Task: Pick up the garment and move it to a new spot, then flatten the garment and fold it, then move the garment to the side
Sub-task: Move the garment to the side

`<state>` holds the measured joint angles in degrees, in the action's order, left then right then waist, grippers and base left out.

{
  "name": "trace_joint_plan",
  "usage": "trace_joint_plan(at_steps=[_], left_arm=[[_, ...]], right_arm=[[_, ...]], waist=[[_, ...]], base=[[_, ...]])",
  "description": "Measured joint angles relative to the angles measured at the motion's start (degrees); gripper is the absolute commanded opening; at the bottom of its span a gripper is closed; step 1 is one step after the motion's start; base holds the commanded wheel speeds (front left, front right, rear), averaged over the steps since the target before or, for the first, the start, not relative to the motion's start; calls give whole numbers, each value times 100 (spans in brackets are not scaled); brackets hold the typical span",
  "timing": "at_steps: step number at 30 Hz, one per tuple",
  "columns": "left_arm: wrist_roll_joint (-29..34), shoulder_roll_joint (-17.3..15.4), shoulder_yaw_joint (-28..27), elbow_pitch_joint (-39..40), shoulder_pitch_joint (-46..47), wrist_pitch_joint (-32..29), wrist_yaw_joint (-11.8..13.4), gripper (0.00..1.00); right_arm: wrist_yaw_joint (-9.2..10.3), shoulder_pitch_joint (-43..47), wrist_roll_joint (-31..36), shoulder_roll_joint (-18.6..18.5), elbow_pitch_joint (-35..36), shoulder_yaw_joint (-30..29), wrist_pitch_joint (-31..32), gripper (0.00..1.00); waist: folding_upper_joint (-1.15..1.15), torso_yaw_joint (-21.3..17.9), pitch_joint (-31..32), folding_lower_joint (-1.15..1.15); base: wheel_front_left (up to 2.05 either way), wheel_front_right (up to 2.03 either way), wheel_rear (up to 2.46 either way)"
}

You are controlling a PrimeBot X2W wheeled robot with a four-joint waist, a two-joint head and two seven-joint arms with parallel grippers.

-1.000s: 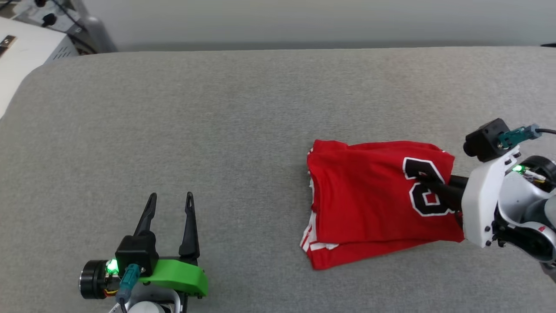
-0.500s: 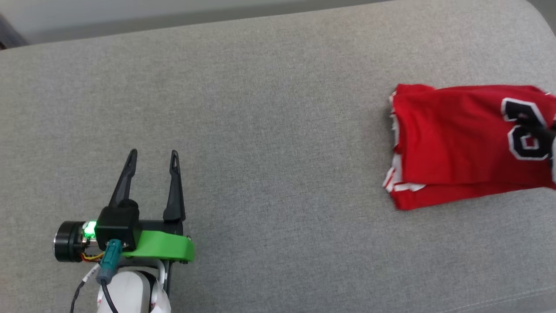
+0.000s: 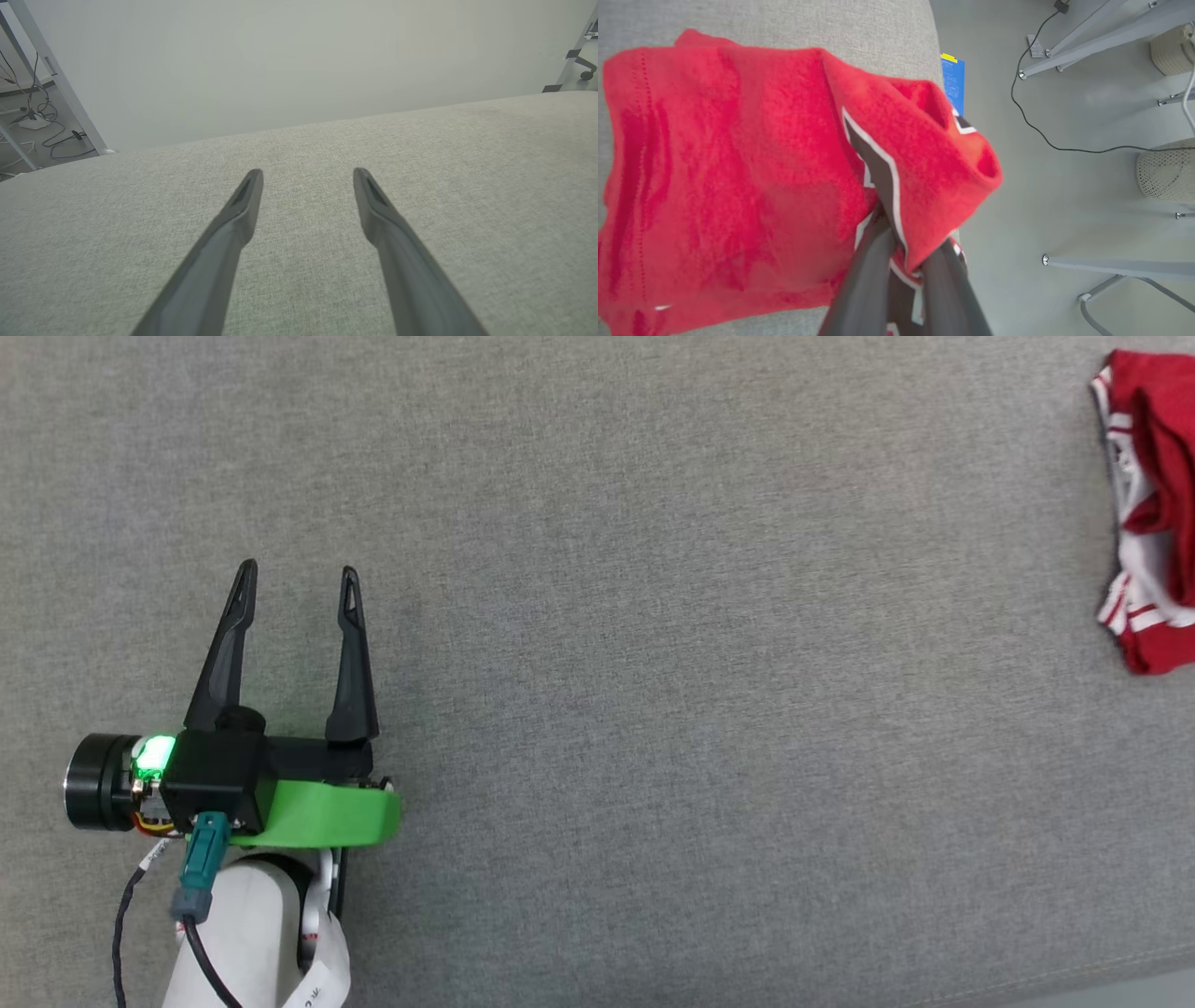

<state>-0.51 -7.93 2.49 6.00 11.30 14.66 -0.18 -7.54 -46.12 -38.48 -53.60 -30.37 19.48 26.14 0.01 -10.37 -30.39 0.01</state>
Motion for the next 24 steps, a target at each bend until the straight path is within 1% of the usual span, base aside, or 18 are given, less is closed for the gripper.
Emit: trace_joint_plan(at_steps=[3, 7, 8, 9, 11, 13, 17, 19, 21, 24], left_arm=[[27, -3, 27, 60, 24, 1, 25, 100], [52, -11, 19, 111, 24, 0, 92, 100], [52, -11, 21, 107, 24, 0, 94, 100], [52, -11, 20, 99, 21, 0, 99, 100], [51, -4, 29, 83, 20, 1, 142, 100], [43, 4, 34, 52, 10, 0, 151, 100], [-55, 46, 20, -40, -99, 1, 201, 100], [-115, 75, 16, -114, -208, 1, 203, 100], [-155, 103, 2, -176, -346, 0, 247, 100], [-202, 132, -42, -252, -577, 1, 278, 100]], right_arm=[[1, -206, 129, 44, -396, -219, -144, 0], [1, -361, 490, 263, -809, -356, -383, 0], [1, -383, 506, 349, -920, -420, -425, 51], [1, -392, 516, 424, -1001, -464, -469, 100], [1, -395, 626, 535, -1135, -522, -622, 100], [0, -395, 808, 523, -1169, -545, -826, 100], [1, -386, 1027, 534, -1084, -692, -1472, 100], [1, -338, 1152, 598, -940, -771, -1914, 100], [1, -250, 1226, 724, -789, -861, -2305, 100], [1, -57, 1363, 1010, -519, -982, -2848, 100]], waist=[[0, 75, -187, 0], [0, 184, -330, 0], [0, 208, -333, 0], [0, 220, -320, 0], [0, 247, -252, 0], [0, 271, -152, 0], [0, 303, 150, 0], [0, 319, 334, 0], [0, 335, 514, 0], [0, 362, 806, 0]], base=[[0, 0, 0], [0, 0, 0], [0, 0, 0], [0, 0, 0], [0, 0, 0], [0, 0, 0], [0, 0, 0], [0, 0, 0], [0, 0, 0], [0, 0, 0]])
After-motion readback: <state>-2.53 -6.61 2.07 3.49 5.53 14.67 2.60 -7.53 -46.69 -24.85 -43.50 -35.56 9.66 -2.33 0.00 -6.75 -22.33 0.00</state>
